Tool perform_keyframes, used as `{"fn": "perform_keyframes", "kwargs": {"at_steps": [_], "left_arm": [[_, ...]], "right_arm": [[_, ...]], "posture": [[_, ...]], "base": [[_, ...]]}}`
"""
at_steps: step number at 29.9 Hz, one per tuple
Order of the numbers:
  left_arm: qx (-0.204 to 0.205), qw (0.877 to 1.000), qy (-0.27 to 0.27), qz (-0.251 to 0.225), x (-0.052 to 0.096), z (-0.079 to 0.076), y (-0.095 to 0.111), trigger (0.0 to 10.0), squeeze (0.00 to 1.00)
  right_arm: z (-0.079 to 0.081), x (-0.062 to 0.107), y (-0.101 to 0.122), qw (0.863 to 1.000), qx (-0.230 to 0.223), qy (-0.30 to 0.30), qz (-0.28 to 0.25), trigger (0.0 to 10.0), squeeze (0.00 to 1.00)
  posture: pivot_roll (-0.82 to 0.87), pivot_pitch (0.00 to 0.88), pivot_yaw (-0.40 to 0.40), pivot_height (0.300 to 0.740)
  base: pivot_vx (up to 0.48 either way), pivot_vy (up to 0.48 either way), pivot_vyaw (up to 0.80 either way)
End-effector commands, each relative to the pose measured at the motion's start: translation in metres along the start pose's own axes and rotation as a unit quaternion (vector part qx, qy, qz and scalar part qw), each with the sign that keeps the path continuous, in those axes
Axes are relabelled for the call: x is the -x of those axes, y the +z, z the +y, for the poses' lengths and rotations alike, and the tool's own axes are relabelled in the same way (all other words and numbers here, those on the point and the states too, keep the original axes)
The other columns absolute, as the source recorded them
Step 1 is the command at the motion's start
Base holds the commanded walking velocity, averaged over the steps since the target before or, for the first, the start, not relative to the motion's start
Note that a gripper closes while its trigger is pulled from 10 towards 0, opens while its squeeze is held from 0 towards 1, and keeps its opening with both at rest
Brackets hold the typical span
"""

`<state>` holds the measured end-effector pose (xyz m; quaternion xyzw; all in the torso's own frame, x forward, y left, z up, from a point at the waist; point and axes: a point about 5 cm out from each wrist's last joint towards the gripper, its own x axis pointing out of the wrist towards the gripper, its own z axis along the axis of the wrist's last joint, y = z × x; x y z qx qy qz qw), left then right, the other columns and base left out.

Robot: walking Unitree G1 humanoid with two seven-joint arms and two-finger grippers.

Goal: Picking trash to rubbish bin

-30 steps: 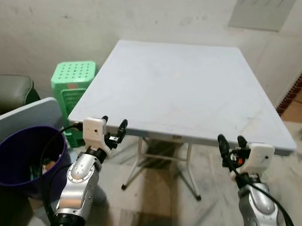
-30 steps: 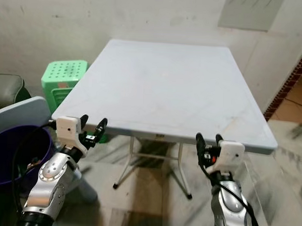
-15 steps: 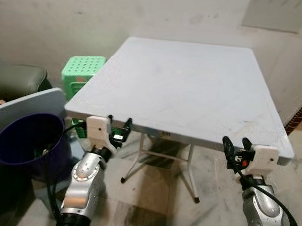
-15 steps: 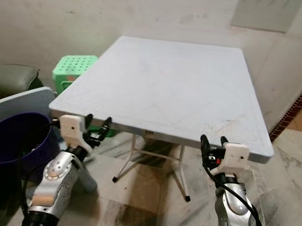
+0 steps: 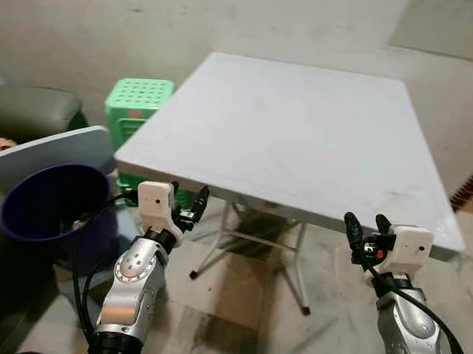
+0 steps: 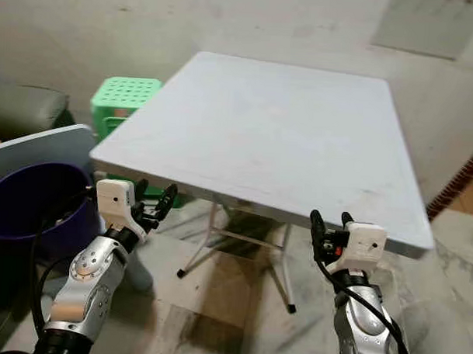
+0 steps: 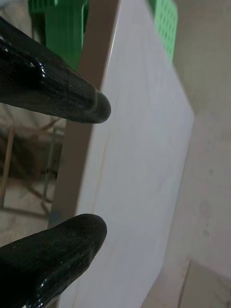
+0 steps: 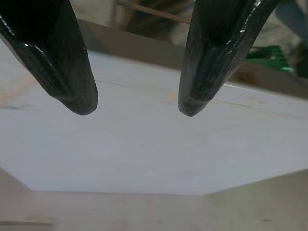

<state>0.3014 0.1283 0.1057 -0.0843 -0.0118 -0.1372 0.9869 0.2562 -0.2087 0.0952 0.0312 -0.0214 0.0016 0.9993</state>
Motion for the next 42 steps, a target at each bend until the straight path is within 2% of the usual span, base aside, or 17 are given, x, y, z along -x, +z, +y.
{"fn": "perform_keyframes", "kwargs": {"at_steps": [1,5,17,22,26,28,30,31,35,36,38,42], "left_arm": [[0.002,1.0,0.011,0.002,-0.001,0.004,0.002,10.0,0.0],[-0.012,1.0,0.005,-0.001,-0.001,0.002,0.003,10.0,0.0],[-0.022,1.0,-0.008,0.018,-0.002,0.001,-0.001,10.0,0.0],[-0.042,0.998,-0.012,0.038,0.001,0.001,-0.013,10.0,0.0],[-0.088,0.993,-0.037,0.065,0.007,-0.002,-0.03,10.0,0.0],[-0.08,0.993,-0.037,0.074,0.01,-0.002,-0.036,10.0,0.0],[-0.094,0.991,-0.037,0.086,0.014,0.0,-0.045,10.0,0.0],[-0.088,0.99,-0.039,0.101,0.018,0.0,-0.054,10.0,0.0],[-0.061,0.991,-0.034,0.118,0.025,0.002,-0.067,10.0,0.0],[-0.047,0.989,-0.017,0.137,0.031,0.006,-0.079,10.0,0.0],[-0.045,0.986,-0.006,0.163,0.042,0.01,-0.098,10.0,0.0],[-0.08,0.974,0.003,0.214,0.054,0.014,-0.118,10.0,0.0]], "right_arm": [[0.002,-0.001,0.004,1.0,0.001,0.006,-0.007,10.0,0.0],[0.002,0.0,0.004,1.0,0.0,0.007,-0.006,10.0,0.0],[0.005,0.001,0.001,1.0,-0.001,0.008,-0.002,10.0,0.0],[0.003,0.004,-0.008,1.0,0.002,0.003,0.01,10.0,0.0],[0.0,0.009,-0.024,0.999,0.004,-0.002,0.038,10.0,0.0],[-0.001,0.011,-0.031,0.999,0.01,-0.001,0.051,10.0,0.0],[-0.002,0.015,-0.041,0.997,0.018,0.0,0.069,10.0,0.0],[-0.003,0.019,-0.049,0.996,0.021,0.0,0.085,10.0,0.0],[-0.004,0.024,-0.061,0.994,0.025,0.0,0.106,10.0,0.0],[-0.008,0.031,-0.078,0.99,0.03,-0.003,0.139,10.0,0.0],[-0.014,0.047,-0.104,0.98,0.034,-0.011,0.197,10.0,0.0],[-0.021,0.062,-0.128,0.963,0.048,-0.025,0.263,10.0,0.0]], "posture": [[-0.08,0.059,-0.03,0.74],[-0.08,0.056,-0.028,0.74],[-0.08,0.048,-0.022,0.74],[-0.08,0.047,-0.021,0.74],[-0.08,0.047,-0.018,0.74],[-0.07,0.049,-0.016,0.74],[-0.07,0.047,-0.012,0.74],[-0.07,0.047,-0.01,0.74],[-0.07,0.045,-0.008,0.74],[-0.07,0.039,-0.005,0.74],[-0.07,0.036,0.002,0.74],[-0.07,0.022,0.002,0.74]], "base": [[0.0,0.0,0.0],[0.0,0.0,0.0],[0.0,0.0,0.0],[0.0,0.0,0.0],[0.0,0.0,0.0],[0.0,0.0,0.0],[0.0,0.0,0.0],[0.0,0.0,0.0],[0.0,0.0,0.0],[0.0,0.0,0.0],[0.0,0.0,0.0],[0.0,0.0,0.0]]}}
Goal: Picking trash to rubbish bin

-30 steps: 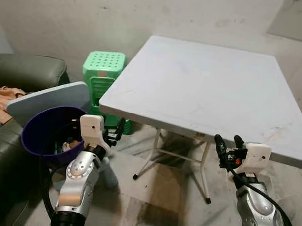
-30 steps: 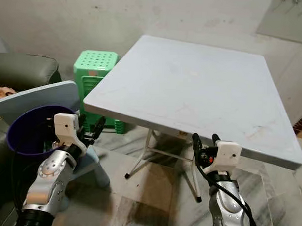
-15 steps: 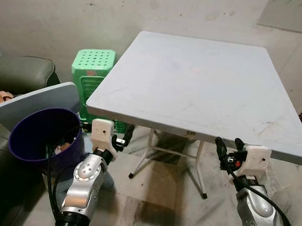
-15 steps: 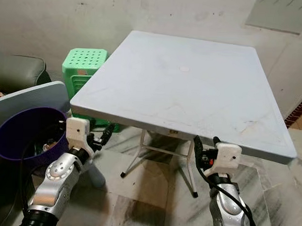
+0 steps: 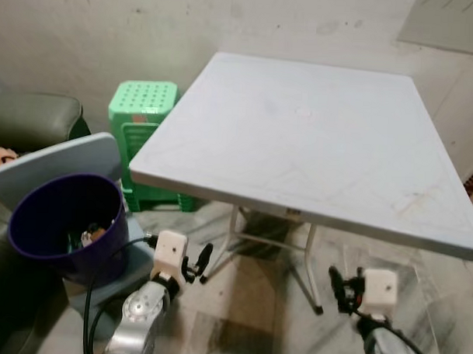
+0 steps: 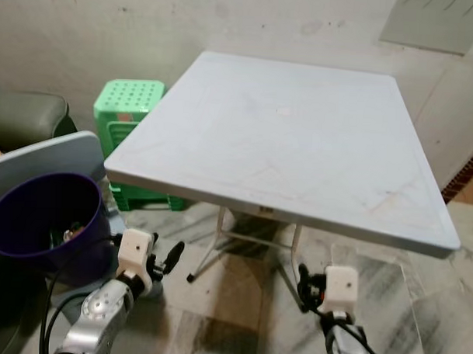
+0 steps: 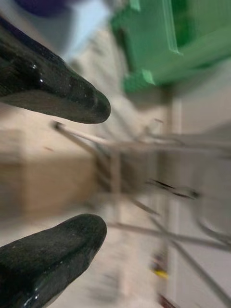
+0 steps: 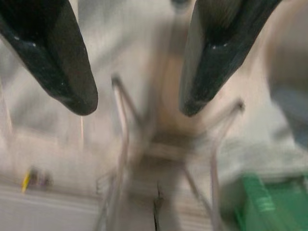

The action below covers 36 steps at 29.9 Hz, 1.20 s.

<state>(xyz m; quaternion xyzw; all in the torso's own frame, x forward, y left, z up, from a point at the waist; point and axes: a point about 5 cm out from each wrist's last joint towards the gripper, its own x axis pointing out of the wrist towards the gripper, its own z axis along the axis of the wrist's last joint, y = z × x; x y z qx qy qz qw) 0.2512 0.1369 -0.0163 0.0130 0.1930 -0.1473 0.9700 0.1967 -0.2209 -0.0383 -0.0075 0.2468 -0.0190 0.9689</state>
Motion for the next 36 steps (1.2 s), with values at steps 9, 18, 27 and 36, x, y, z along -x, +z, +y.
{"fn": "perform_keyframes", "kwargs": {"at_steps": [9,18,27,36], "left_arm": [[-0.028,0.995,0.011,0.095,0.003,-0.003,-0.032,10.0,0.0],[-0.031,0.981,0.021,0.193,0.021,-0.005,-0.066,10.0,0.0],[-0.036,0.973,0.02,0.226,0.037,-0.004,-0.085,10.0,0.0],[-0.042,0.971,0.017,0.236,0.039,-0.004,-0.087,10.0,0.0]], "right_arm": [[-0.001,0.002,-0.034,0.995,0.019,-0.018,0.101,10.0,0.0],[0.014,0.015,-0.067,0.979,0.014,-0.017,0.201,10.0,0.0],[0.013,0.03,-0.085,0.971,0.008,-0.03,0.237,10.0,0.0],[0.013,0.038,-0.095,0.962,0.024,-0.027,0.27,10.0,0.0]], "posture": [[-0.06,0.0,0.009,0.74],[-0.07,0.0,0.023,0.74],[-0.09,0.0,0.038,0.74],[-0.09,0.0,0.03,0.74]], "base": [[0.0,0.0,0.0],[0.0,0.0,0.0],[0.0,0.0,0.0],[0.0,0.0,0.0]]}}
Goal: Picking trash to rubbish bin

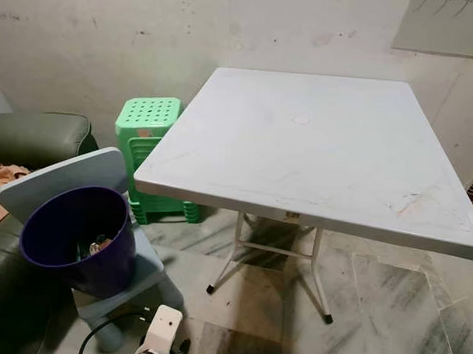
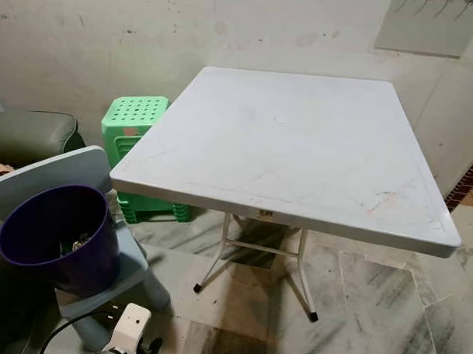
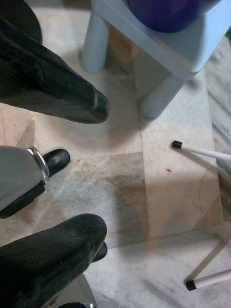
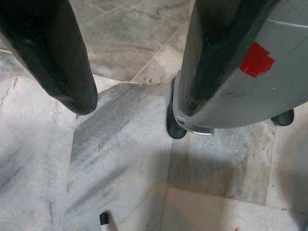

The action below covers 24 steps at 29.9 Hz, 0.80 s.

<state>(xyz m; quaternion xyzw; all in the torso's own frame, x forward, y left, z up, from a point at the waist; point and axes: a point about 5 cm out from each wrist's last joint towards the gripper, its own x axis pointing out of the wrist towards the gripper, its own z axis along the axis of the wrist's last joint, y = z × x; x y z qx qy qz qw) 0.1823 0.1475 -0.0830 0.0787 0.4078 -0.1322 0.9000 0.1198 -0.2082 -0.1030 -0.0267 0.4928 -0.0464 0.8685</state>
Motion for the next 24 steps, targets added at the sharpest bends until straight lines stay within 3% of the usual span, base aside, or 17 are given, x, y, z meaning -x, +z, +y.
{"fn": "perform_keyframes", "kwargs": {"at_steps": [1,24], "left_arm": [[-0.011,1.0,0.005,0.005,0.0001,0.0043,0.0003,10.0,0.0],[-0.024,1.0,-0.004,0.012,0.0013,-0.0008,-0.0054,10.0,0.0]], "right_arm": [[0.0011,0.0,-0.0018,1.0,0.008,0.002,0.007,10.0,0.0],[0.0004,0.0003,-0.0032,1.0,0.019,0.009,0.012,10.0,0.0]], "posture": [[-0.09,0.0,0.03,0.74],[-0.08,0.0,0.023,0.74]], "base": [[0.0,0.0,0.0],[0.0,0.0,0.0]]}}
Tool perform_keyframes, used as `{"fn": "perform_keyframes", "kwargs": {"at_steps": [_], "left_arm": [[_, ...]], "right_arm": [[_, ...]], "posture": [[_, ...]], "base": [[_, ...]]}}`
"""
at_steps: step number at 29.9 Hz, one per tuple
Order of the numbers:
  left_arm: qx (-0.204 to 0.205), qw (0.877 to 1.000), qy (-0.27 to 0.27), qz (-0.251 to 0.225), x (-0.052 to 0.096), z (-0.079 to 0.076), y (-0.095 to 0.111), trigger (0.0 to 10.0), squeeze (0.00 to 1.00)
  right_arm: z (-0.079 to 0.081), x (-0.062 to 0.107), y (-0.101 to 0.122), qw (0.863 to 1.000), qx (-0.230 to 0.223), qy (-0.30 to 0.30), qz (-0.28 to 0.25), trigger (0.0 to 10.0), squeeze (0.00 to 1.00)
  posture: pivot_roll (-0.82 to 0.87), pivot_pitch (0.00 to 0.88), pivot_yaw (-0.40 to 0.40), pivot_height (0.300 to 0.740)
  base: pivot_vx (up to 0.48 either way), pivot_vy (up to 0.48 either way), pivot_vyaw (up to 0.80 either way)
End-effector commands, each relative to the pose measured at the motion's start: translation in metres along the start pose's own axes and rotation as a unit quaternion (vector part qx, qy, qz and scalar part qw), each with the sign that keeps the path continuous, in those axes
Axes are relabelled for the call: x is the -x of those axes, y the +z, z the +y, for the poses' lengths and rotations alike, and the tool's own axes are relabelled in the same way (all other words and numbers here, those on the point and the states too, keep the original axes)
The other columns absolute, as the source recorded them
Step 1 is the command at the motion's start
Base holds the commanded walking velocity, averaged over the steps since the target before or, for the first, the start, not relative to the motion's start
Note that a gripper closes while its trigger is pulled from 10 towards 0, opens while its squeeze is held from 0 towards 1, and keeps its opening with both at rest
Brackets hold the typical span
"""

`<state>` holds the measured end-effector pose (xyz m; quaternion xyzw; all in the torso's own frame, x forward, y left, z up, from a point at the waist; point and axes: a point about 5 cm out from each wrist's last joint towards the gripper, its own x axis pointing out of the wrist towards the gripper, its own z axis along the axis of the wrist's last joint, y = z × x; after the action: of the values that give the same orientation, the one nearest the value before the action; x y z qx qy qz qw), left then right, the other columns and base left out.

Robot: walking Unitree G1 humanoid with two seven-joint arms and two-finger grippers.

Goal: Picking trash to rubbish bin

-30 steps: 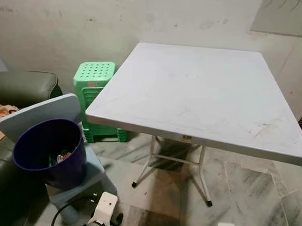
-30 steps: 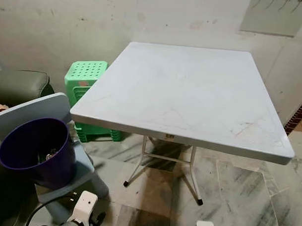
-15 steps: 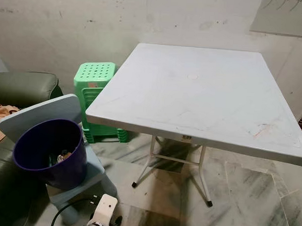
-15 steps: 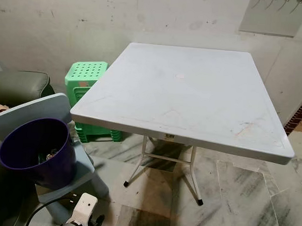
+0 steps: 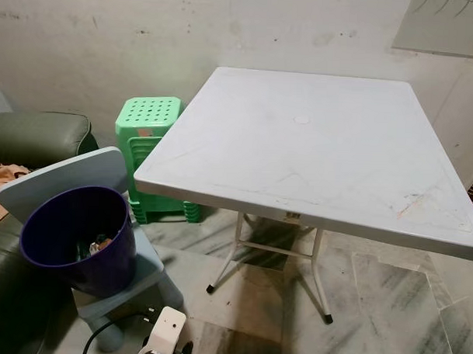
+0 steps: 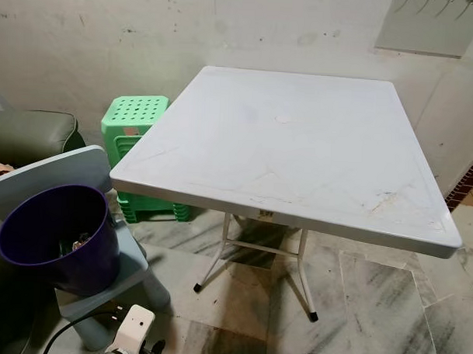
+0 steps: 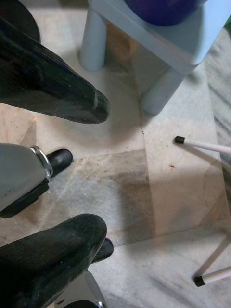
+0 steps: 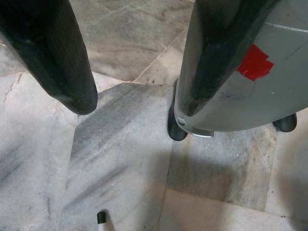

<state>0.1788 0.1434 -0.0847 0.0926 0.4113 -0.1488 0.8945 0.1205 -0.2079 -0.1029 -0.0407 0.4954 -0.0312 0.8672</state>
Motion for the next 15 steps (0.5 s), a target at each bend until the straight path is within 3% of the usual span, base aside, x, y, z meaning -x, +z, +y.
{"fn": "perform_keyframes", "kwargs": {"at_steps": [1,15], "left_arm": [[-0.006,1.0,0.006,0.007,0.0013,0.0043,-0.0032,10.0,0.0],[-0.006,1.0,0.007,0.008,0.0013,0.0051,-0.0032,10.0,0.0]], "right_arm": [[0.0006,0.0006,-0.004,1.0,0.001,0.003,0.01,10.0,0.0],[0.0026,0.0005,-0.0045,1.0,0.003,0.009,0.013,10.0,0.0]], "posture": [[-0.08,0.0,0.023,0.74],[-0.08,0.0,0.021,0.74]], "base": [[0.0,0.0,0.0],[0.0,0.0,0.0]]}}
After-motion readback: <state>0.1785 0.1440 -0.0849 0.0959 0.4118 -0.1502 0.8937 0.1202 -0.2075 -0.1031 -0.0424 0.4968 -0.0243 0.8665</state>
